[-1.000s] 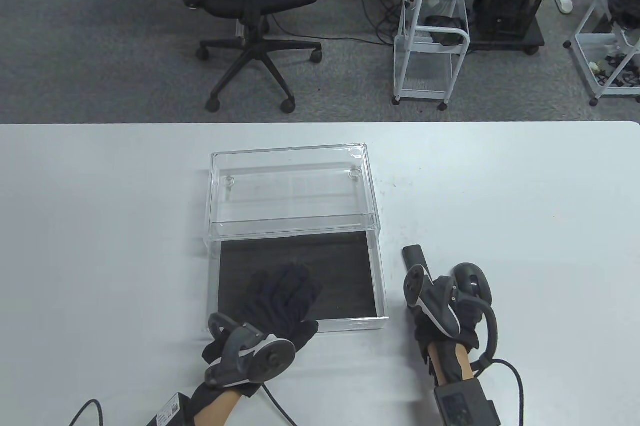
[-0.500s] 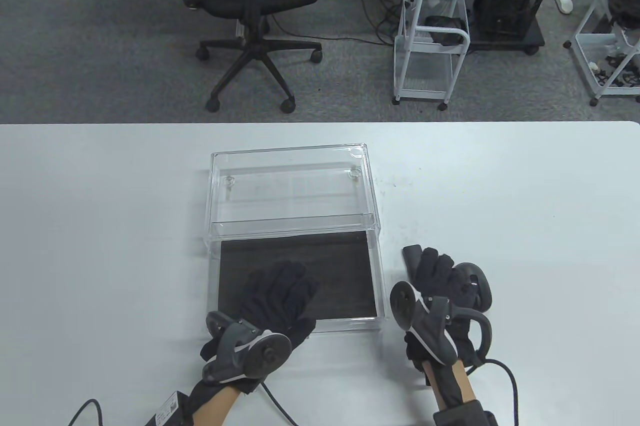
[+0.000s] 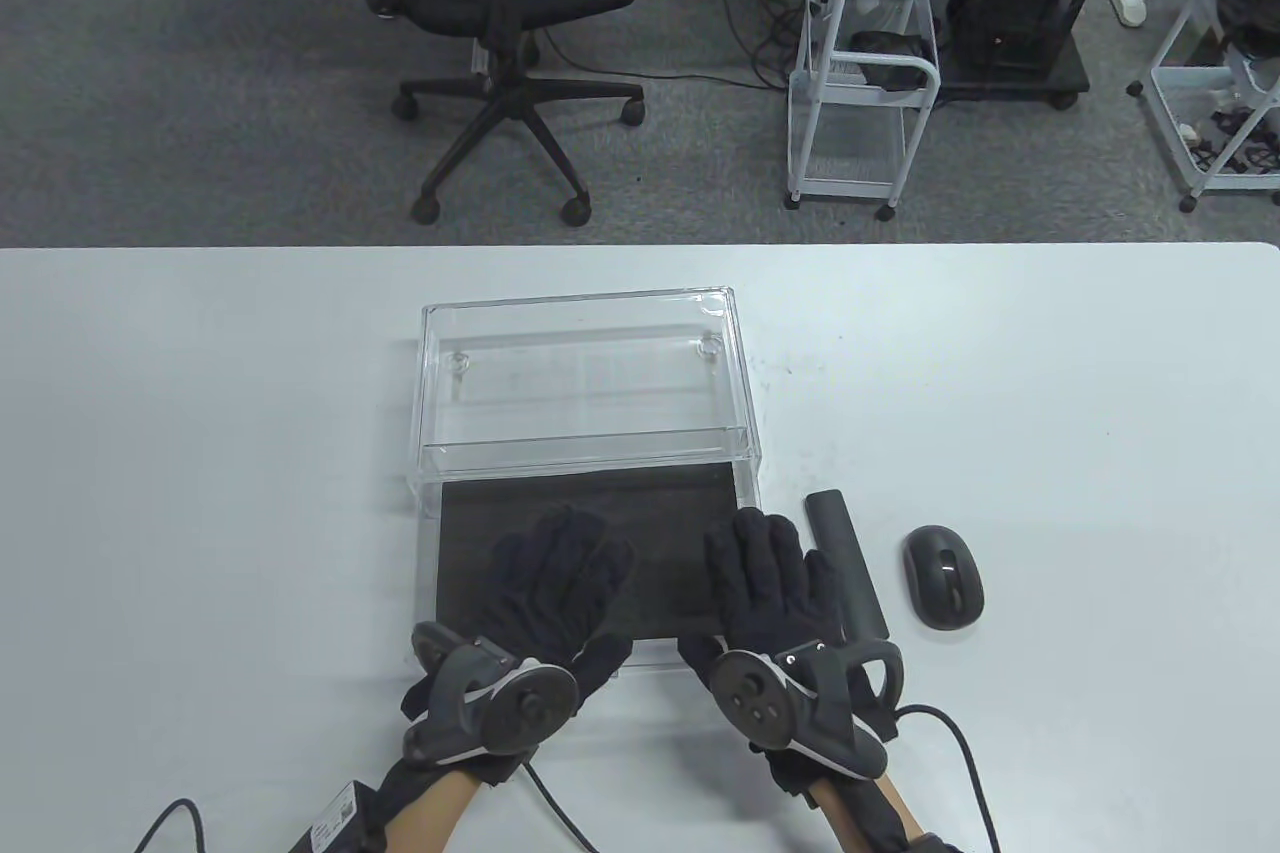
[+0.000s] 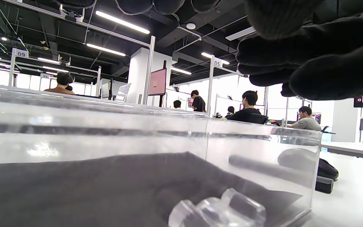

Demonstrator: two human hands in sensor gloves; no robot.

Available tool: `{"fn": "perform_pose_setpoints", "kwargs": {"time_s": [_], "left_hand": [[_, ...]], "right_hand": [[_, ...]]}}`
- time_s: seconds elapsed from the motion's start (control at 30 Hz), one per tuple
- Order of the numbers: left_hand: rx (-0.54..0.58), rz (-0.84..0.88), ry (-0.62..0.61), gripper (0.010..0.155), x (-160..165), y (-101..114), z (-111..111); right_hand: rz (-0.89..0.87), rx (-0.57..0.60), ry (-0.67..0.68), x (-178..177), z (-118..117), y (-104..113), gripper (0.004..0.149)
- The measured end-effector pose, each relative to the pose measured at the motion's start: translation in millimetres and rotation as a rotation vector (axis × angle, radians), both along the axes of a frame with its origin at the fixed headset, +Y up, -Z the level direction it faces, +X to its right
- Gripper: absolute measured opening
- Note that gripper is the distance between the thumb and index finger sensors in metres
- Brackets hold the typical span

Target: Pull drawer to retrieve items

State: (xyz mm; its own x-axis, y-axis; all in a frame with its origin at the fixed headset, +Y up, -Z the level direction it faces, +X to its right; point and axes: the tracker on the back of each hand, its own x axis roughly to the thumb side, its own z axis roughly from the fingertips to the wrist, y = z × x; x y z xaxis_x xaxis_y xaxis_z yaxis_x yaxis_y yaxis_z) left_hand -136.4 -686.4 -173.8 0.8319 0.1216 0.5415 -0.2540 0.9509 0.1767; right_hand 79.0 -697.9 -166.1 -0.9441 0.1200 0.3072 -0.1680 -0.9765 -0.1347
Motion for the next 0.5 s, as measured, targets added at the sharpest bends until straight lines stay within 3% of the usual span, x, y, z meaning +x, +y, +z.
{"fn": "perform_pose_setpoints", "kwargs": {"time_s": [0.5], "left_hand": [[-0.017, 0.005, -0.011, 0.084, 0.9, -3.0, -1.2]], "right_hand": [[-0.04, -0.023, -0.005, 7.1, -3.3, -2.8, 0.092]]}}
